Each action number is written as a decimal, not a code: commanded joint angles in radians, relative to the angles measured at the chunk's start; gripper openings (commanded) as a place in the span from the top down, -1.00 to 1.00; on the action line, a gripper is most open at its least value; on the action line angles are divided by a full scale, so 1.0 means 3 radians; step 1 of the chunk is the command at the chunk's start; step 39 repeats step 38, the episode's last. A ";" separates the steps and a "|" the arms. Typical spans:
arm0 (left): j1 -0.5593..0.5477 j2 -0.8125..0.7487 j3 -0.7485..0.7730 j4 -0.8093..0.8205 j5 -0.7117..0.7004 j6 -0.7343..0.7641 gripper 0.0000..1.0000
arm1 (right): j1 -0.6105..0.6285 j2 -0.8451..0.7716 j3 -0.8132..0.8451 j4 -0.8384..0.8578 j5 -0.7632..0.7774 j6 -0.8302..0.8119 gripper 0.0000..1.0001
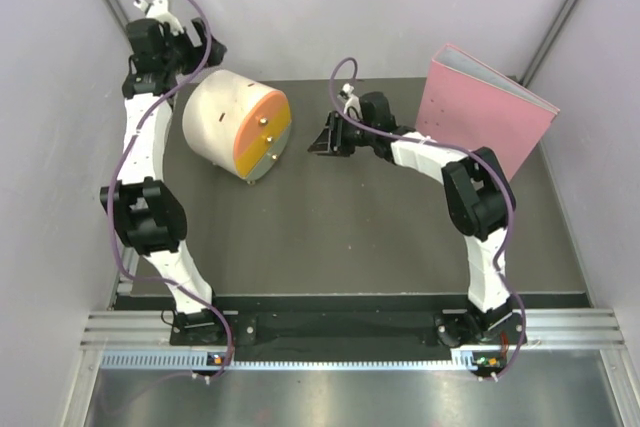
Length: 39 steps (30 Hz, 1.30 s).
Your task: Organize the makeup
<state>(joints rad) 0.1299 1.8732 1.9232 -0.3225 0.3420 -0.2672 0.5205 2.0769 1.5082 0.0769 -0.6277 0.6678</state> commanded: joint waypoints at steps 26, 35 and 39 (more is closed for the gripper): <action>-0.0055 -0.1535 -0.0694 -0.0929 -0.0327 0.0073 -0.98 | -0.0130 -0.1548 -0.0312 -0.1795 0.2041 -0.1633 -0.99; -0.0080 -0.1754 -0.1205 -0.1165 -0.0634 0.0149 -0.98 | -0.0124 -0.1917 -0.0650 -0.1811 0.2159 -0.1638 -0.99; -0.0080 -0.1836 -0.1363 -0.1180 -0.0644 0.0129 -0.98 | -0.0130 -0.1984 -0.0732 -0.1760 0.2169 -0.1602 -0.99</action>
